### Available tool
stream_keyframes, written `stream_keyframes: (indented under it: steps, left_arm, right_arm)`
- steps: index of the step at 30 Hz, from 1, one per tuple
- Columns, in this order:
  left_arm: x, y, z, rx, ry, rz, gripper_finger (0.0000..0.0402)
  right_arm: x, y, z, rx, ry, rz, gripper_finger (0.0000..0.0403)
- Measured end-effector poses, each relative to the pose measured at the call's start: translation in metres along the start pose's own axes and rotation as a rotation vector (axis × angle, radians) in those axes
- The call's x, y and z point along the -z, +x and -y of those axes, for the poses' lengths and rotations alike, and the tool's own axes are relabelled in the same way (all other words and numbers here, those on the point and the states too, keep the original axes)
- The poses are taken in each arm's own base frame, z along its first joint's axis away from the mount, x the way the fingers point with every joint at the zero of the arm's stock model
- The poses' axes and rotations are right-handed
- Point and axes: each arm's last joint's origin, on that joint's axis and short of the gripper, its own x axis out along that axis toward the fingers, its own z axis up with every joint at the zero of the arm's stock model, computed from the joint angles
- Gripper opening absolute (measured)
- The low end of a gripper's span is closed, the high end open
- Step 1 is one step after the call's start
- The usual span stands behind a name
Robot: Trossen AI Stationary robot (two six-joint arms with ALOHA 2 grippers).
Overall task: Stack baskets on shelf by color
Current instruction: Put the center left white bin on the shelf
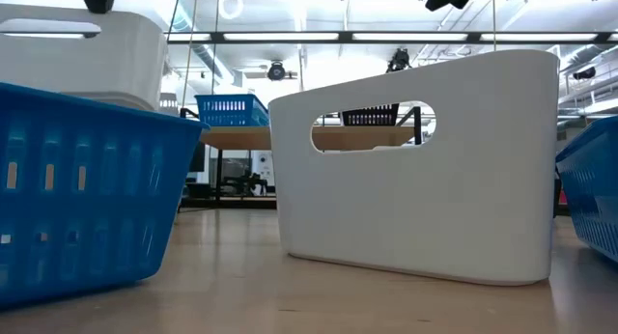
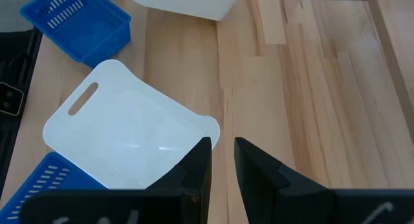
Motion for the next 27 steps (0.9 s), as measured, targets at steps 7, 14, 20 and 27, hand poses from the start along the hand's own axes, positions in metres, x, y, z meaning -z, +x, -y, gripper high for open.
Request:
stream_keyframes:
  steps: [7, 14, 20, 27]
  left_arm:
    - [-0.002, 0.001, 0.001, 0.001, -0.004, 0.011, 0.0004]
    - [-0.006, 0.016, 0.008, -0.028, 0.002, -0.002, 0.0089]
    - [-0.009, 0.036, 0.014, -0.089, 0.037, -0.064, 0.0173]
    - [-0.006, 0.047, 0.025, -0.054, 0.05, -0.114, 0.0216]
  right_arm:
    - [0.0, 0.0, 0.0, 0.0, 0.007, 0.0, 0.0075]
    - [0.0, 0.0, 0.0, 0.0, 0.018, -0.001, 0.0075]
    - [0.0, 0.0, 0.0, 0.001, 0.025, -0.003, 0.0075]
    - [0.001, 0.0, 0.0, 0.002, 0.024, -0.008, 0.0075]
